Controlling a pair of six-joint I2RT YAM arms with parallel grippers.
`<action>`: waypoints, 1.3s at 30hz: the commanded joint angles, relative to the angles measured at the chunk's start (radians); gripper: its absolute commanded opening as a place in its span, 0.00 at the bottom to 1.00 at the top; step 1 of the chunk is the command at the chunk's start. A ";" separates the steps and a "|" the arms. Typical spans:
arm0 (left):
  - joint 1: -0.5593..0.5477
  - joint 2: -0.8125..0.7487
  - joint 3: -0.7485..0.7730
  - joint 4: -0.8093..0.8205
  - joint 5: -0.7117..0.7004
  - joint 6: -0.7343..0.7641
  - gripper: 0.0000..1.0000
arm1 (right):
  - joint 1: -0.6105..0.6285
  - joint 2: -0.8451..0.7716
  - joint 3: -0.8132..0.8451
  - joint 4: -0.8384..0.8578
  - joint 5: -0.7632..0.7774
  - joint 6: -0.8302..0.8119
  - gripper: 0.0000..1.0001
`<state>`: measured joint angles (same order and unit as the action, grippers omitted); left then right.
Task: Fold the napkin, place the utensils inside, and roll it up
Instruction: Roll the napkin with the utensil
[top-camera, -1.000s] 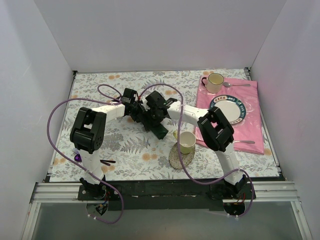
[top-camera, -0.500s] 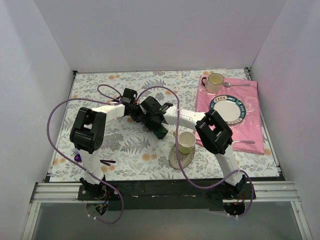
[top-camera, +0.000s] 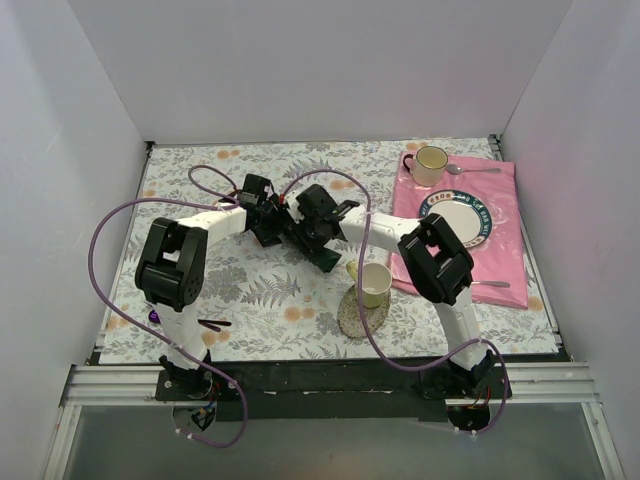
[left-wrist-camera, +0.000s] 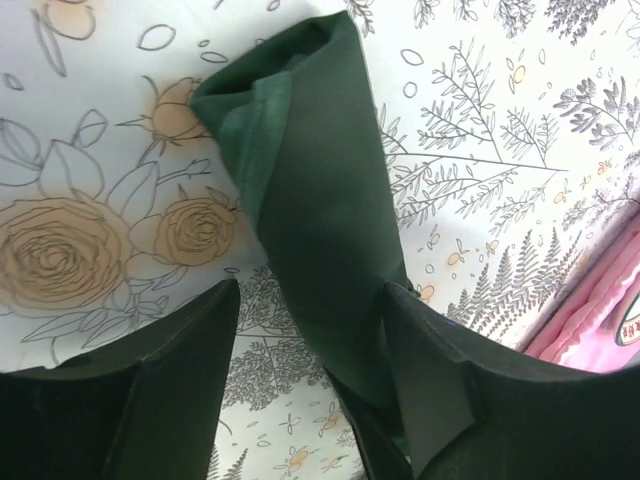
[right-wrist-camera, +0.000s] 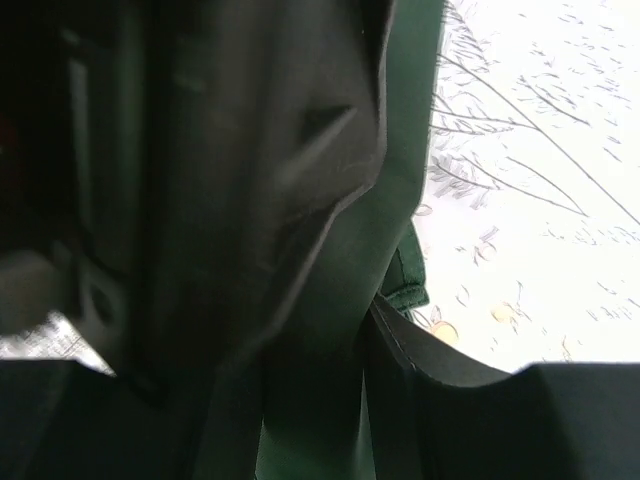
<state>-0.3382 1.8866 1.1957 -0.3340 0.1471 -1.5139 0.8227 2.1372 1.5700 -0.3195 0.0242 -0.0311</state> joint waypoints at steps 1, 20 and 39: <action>-0.002 -0.064 -0.013 -0.082 -0.021 0.023 0.60 | -0.105 0.029 -0.005 -0.010 -0.312 0.046 0.46; -0.019 0.086 0.059 -0.040 0.051 -0.031 0.52 | -0.238 0.167 0.021 0.036 -0.757 0.175 0.43; -0.019 0.086 0.039 -0.057 0.037 0.015 0.25 | -0.074 -0.054 0.027 -0.081 -0.051 0.007 0.92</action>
<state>-0.3511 1.9732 1.2686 -0.3351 0.2020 -1.5333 0.6834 2.1639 1.6321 -0.3714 -0.3874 0.0475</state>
